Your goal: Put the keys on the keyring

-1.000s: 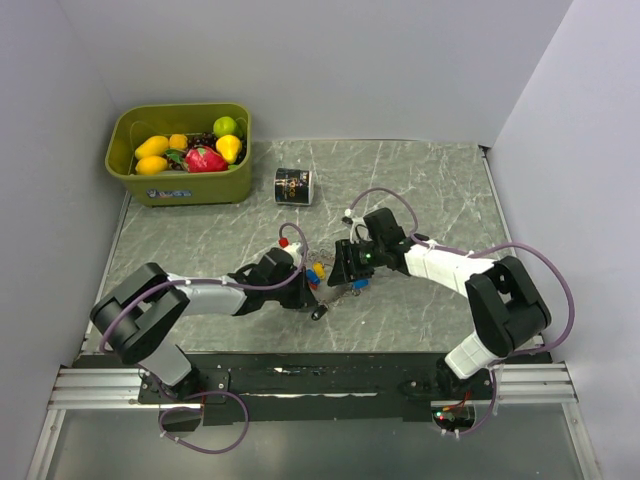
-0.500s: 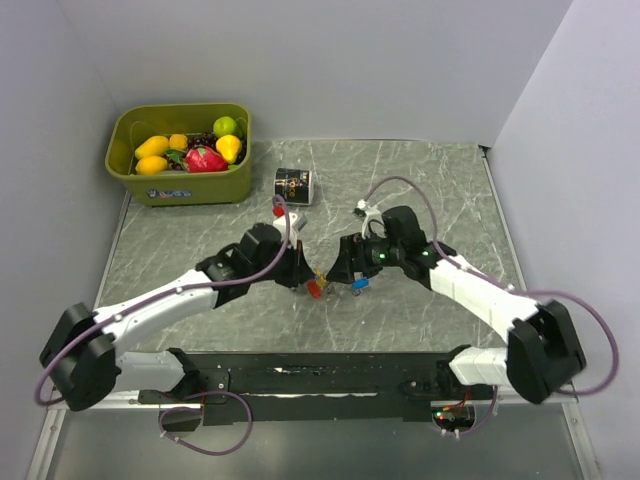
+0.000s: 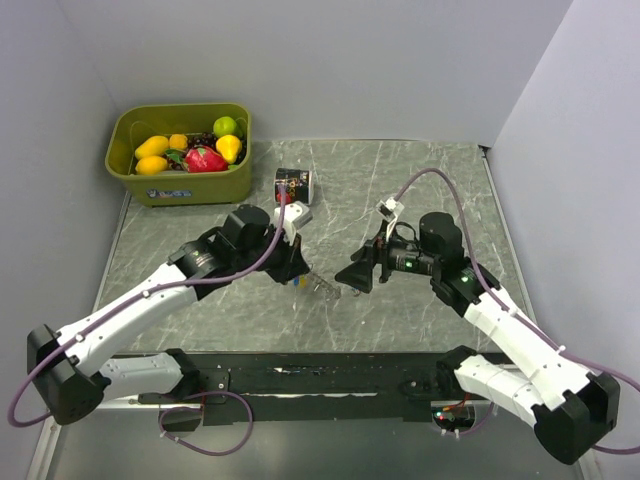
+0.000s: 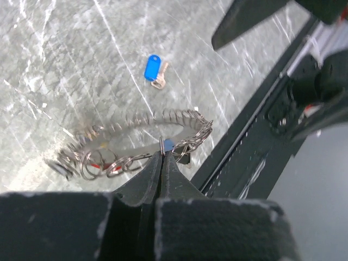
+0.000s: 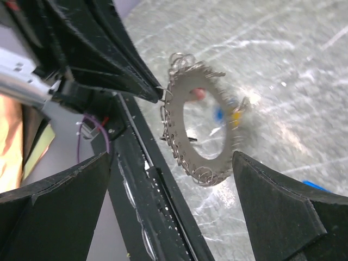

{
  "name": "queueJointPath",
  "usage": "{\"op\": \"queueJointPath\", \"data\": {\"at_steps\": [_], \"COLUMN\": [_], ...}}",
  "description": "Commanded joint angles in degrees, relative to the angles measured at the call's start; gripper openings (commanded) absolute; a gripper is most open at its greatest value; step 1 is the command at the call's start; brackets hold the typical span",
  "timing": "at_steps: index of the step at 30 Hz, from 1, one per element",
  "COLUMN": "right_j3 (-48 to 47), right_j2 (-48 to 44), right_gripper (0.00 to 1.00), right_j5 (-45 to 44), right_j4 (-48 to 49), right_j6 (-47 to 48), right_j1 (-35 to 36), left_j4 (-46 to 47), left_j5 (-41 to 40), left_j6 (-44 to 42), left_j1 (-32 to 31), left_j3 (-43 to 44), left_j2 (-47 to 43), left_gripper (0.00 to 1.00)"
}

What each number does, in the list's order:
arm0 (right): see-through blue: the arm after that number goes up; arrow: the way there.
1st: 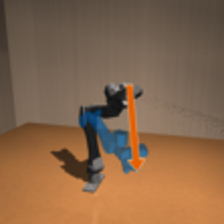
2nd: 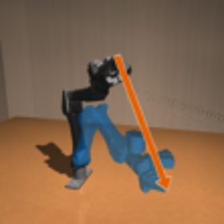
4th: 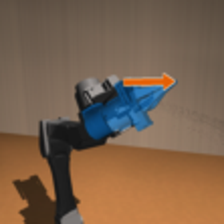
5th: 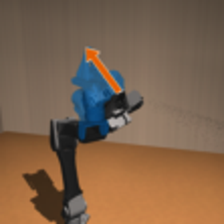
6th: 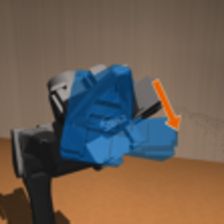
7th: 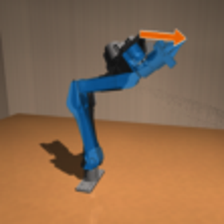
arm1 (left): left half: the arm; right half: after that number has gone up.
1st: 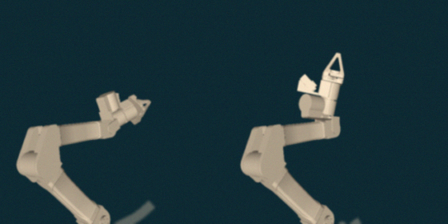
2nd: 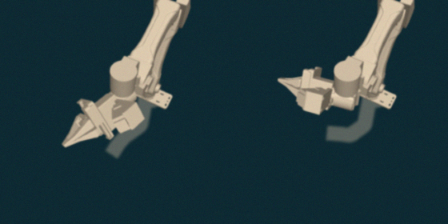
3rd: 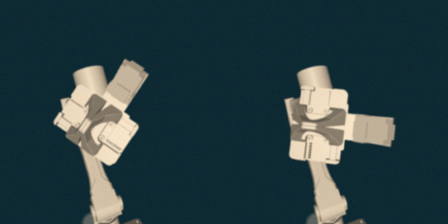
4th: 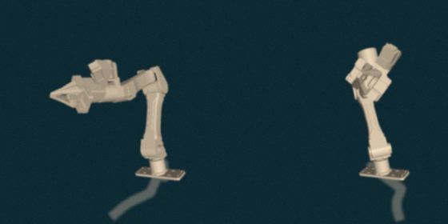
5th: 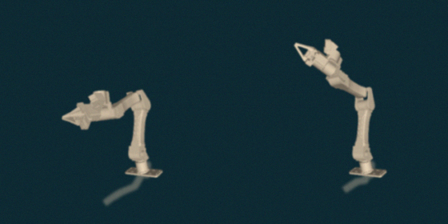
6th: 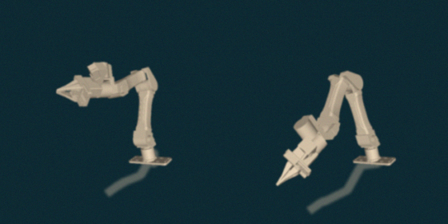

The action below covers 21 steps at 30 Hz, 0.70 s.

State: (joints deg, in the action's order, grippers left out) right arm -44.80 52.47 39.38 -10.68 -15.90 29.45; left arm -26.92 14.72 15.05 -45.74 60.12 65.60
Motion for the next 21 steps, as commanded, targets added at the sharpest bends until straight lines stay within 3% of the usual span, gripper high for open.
{"op": "queueJointPath", "data": {"at_steps": [1,9,21], "right_j3": [-2.4,-2.92,-4.07], "right_j2": [-2.72,-1.93,1.59], "right_gripper": [0.99,0.91,0.75], "right_j5": [4.21,10.27,9.49], "right_j4": [2.59,8.39,10.41], "right_j6": [2.8,1.4,0.52], "right_j1": [-0.27,0.17,3.77], "left_j4": [0.46,-2.35,-2.44], "left_j5": [6.62,14.98,18.59], "left_j6": [-7.3,-13.9,-13.03], "left_j1": [-0.23,-0.23,-0.14], "left_j3": [2.99,5.62,9.31], "left_j2": [-4.69,-4.44,0.49], "left_gripper": [0.01,0.01,0.01]}}
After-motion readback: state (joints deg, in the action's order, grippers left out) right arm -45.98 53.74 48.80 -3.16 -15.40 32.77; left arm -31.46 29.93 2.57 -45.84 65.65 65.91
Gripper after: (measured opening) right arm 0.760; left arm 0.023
